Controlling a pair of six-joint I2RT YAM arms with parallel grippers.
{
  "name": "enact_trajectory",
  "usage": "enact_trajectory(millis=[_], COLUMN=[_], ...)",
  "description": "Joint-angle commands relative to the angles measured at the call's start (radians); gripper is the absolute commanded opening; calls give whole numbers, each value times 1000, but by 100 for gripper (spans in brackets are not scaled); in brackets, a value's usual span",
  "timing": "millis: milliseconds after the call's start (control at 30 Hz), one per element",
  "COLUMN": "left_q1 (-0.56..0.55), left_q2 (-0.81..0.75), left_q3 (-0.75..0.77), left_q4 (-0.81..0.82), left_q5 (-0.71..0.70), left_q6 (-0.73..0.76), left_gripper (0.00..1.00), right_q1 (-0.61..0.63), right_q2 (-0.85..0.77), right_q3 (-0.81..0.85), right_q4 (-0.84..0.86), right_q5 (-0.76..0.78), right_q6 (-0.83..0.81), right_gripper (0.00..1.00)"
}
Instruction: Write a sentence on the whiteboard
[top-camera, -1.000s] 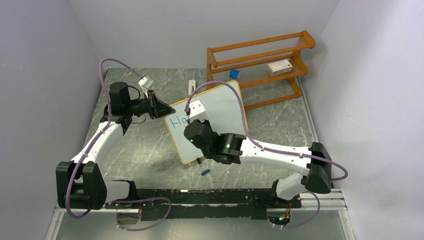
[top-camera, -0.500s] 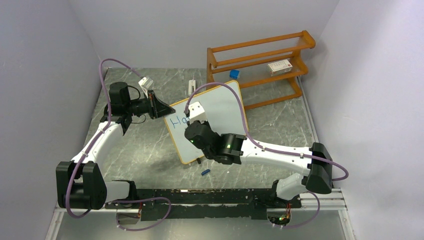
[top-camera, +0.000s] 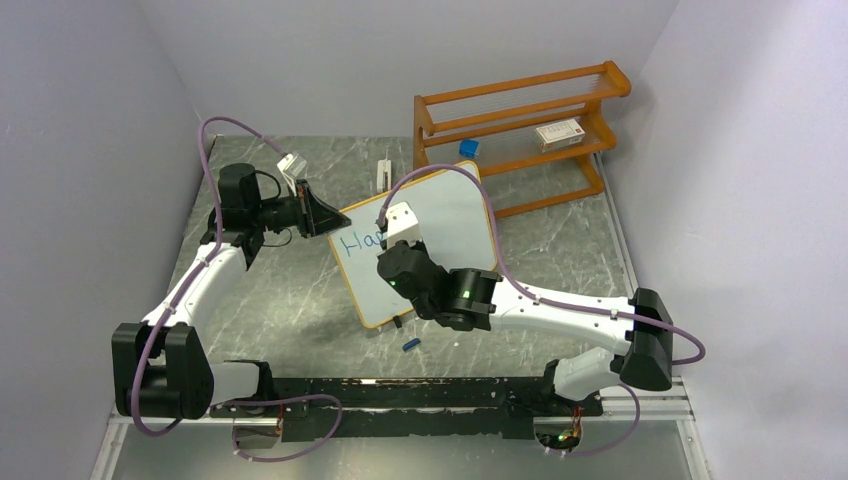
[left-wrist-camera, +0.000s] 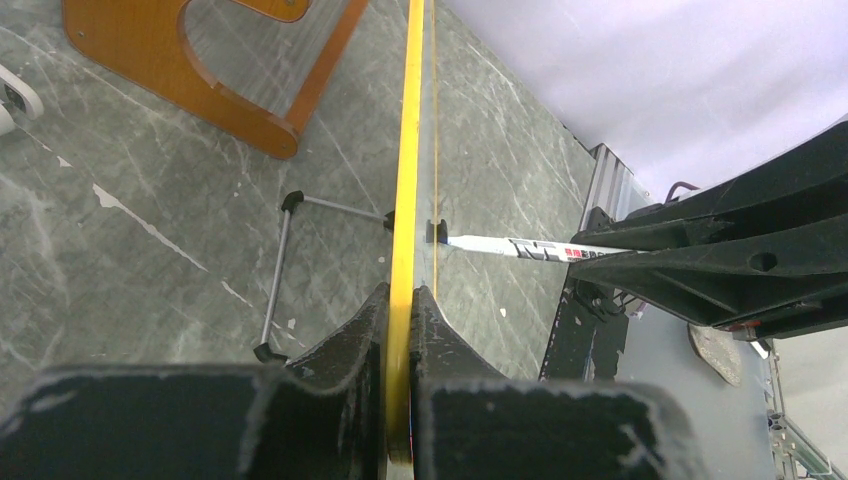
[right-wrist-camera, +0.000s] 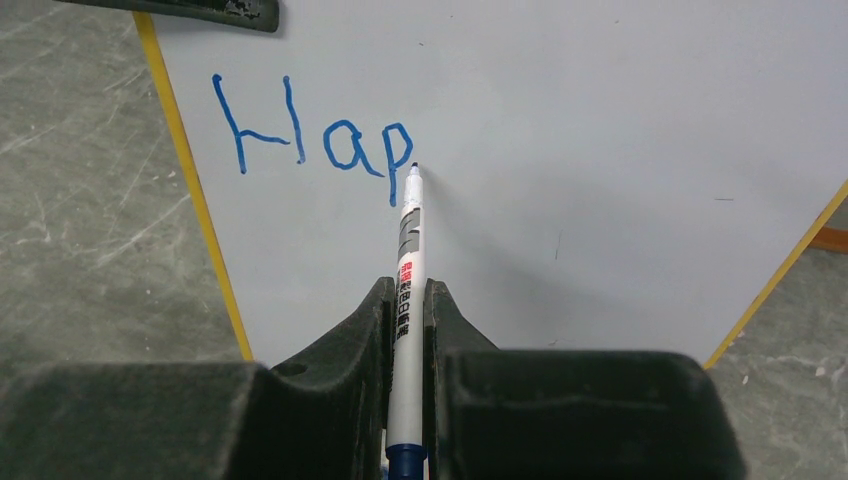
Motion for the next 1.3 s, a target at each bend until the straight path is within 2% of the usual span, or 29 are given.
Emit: enact_trajectory(millis=[0,633,1267], left_q1=[-19,-19,-19], left_q2=[20,21,20], left_q3=[6,5,8], left_q4=[-27,-28,-28], left_q5=[5,10,5], left_q6=[36,35,38], left_gripper=[5,5,5], right_q1=[-7,-22,-24], right_q2=[-26,29,31], right_q3=[-14,14,21], right_q4=[62,84,-81], right_q5=[45,34,-7], right_q6=[-13,-44,45], right_gripper=[0,0,0])
